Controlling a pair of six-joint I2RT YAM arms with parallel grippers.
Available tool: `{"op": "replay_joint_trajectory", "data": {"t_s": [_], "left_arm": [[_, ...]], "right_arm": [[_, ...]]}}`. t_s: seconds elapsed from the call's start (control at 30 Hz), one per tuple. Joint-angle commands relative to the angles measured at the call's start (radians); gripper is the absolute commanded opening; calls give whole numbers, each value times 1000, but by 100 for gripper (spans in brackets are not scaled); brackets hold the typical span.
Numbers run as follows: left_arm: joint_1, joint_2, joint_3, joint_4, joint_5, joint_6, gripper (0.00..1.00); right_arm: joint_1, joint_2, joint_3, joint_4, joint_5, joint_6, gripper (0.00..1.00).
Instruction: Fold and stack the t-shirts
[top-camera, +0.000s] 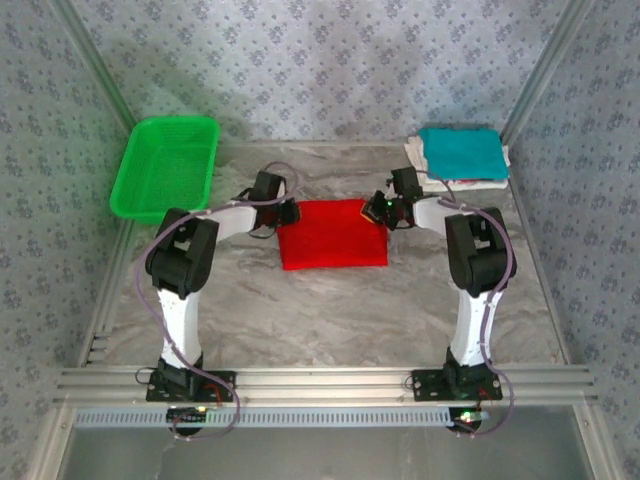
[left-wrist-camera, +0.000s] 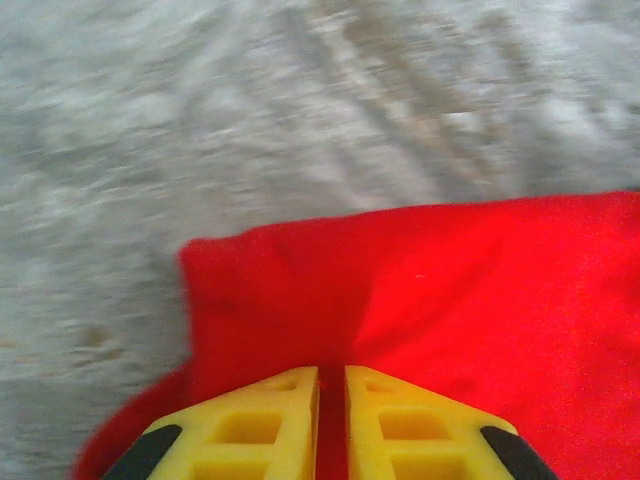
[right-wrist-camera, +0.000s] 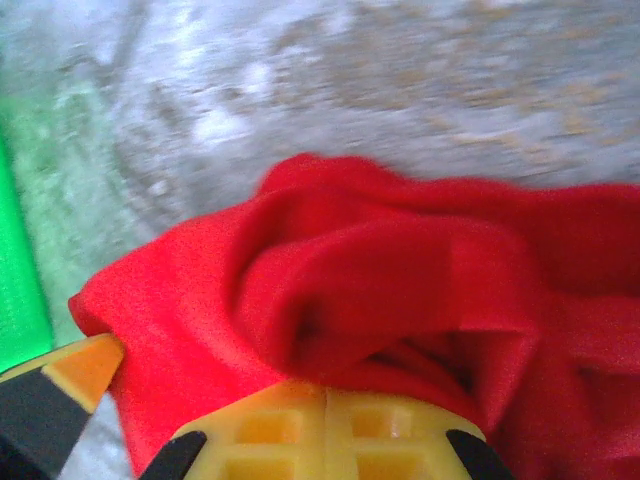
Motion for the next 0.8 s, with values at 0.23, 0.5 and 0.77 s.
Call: {"op": "replay_joint_trajectory", "data": {"t_s": [0.23,0.5,0.77], "left_arm": [[-105,-314,-55,-177,-139,33,30],[-145,-279,-242,-154,-67,-19,57],[-145,-205,-262,-98,-47,-16,60]], "right_arm": [[-16,-268,-138,-157,37,-143,41],[-27,-263,-182,-225,12,-232,73],[-19,-147,-121,-237,-37,-284,80]]}}
